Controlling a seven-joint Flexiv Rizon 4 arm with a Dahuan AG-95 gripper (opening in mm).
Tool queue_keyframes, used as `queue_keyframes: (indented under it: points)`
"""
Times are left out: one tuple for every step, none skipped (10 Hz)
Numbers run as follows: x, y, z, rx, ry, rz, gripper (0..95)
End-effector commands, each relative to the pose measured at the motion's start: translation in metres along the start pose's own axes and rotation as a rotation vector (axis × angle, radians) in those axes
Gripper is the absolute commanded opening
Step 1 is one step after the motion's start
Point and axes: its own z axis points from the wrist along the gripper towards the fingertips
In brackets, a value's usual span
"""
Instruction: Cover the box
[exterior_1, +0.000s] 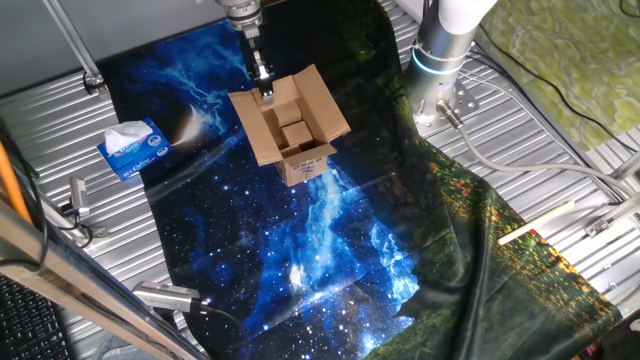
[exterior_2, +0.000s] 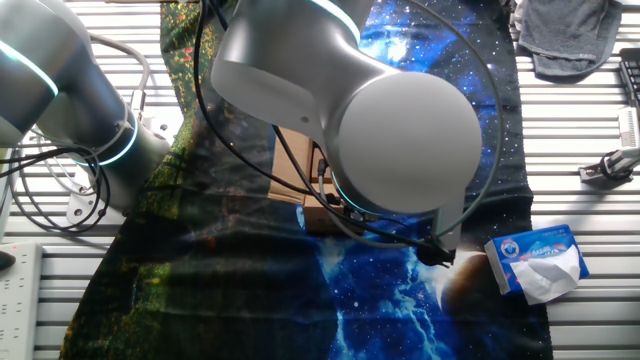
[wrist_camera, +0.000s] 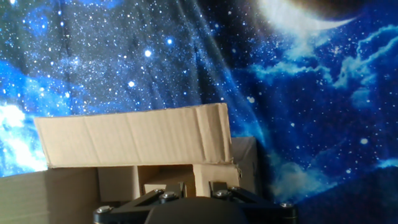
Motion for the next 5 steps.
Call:
queue_keyframes:
  points:
    - [-0.0002,-0.0008,0.0009,0.000,-0.001,-0.002,19.0]
    - [-0.0003,-0.0011,0.0015,-0.001,-0.001,-0.004,19.0]
    - [-0.0004,-0.0013,0.0019,0.000,-0.002,-0.004,19.0]
    - [-0.0005,-0.0015,0.0023,-0.001,-0.002,-0.004,19.0]
    - [-0.0002,-0.0011,0.0015,-0.001,-0.002,-0.007,19.0]
